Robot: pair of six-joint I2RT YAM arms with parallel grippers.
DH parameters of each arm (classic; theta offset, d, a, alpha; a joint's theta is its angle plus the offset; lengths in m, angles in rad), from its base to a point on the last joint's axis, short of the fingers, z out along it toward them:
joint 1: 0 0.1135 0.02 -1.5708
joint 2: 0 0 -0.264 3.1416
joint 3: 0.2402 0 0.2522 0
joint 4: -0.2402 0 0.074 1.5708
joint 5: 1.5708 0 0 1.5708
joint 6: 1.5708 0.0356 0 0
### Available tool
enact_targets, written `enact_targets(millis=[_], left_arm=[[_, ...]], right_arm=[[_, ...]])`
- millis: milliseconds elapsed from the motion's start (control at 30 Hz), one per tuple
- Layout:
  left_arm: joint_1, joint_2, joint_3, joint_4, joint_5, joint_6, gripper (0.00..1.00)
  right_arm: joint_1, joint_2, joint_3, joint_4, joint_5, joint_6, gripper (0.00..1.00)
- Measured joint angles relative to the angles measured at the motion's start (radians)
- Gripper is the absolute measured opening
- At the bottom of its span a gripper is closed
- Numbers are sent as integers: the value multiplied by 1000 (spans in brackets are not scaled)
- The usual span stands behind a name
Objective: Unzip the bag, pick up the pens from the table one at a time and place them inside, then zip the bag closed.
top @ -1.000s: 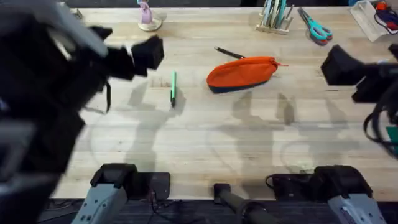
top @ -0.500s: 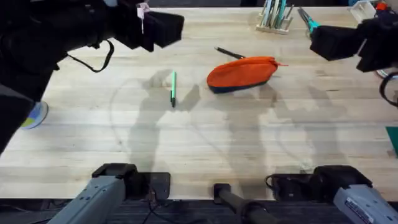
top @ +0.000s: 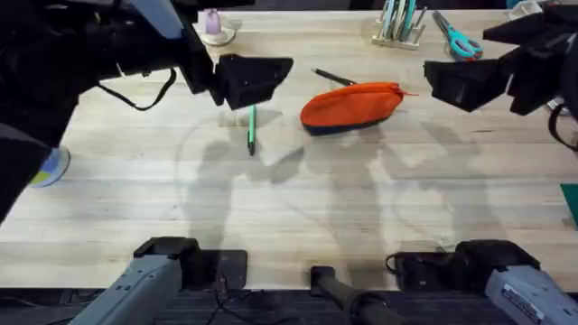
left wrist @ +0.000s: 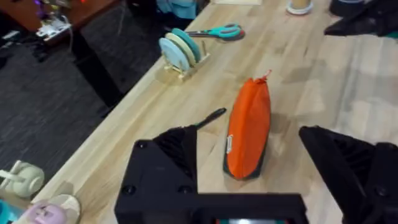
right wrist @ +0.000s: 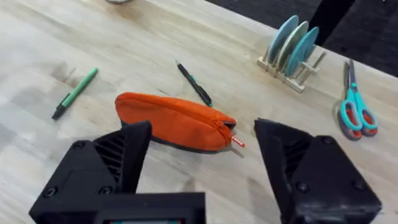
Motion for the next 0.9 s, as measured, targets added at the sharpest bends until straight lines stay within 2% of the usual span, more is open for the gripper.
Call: enact_targets(millis=[200, 767, 900], left_arm=[[0, 0, 0, -46, 11, 51, 993], [0, 0, 0, -51, 14, 69, 993], [0, 2, 0, -52, 15, 103, 994]], right_arm=[[0, 0, 0, 0, -2, -85, 995], [0, 0, 0, -2, 59, -299, 997], [0, 0, 0, -32, 65, -315, 997]])
